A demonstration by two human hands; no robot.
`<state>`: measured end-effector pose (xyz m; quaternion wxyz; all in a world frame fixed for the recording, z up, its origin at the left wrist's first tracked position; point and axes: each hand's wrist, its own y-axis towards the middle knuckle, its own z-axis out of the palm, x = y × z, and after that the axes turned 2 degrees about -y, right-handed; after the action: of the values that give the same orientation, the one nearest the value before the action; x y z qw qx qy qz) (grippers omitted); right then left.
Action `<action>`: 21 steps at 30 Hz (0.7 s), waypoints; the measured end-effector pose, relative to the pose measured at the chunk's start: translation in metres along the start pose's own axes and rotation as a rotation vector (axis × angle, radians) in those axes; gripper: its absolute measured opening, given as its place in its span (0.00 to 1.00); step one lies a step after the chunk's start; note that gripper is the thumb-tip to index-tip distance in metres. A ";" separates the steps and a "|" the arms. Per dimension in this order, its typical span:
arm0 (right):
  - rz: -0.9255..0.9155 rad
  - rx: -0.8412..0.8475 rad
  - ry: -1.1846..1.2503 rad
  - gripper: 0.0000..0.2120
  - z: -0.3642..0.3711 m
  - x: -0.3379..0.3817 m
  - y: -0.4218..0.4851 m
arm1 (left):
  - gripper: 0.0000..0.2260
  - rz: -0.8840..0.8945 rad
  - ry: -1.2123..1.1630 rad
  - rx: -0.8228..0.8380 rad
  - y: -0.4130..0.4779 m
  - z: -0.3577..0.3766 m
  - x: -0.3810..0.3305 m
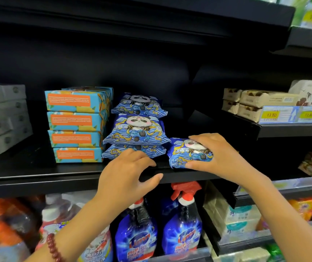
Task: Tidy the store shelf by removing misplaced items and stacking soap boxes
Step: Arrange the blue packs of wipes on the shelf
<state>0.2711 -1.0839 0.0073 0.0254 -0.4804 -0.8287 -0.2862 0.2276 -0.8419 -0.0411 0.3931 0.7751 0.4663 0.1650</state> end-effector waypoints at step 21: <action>-0.390 -0.618 -0.260 0.35 0.015 0.052 -0.048 | 0.18 -0.468 -0.938 0.025 0.018 -0.031 -0.051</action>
<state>0.2073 -1.0534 -0.0105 -0.2809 -0.3311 -0.7754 -0.4585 0.1927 -0.8762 -0.0013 0.5769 0.6454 0.4026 -0.2976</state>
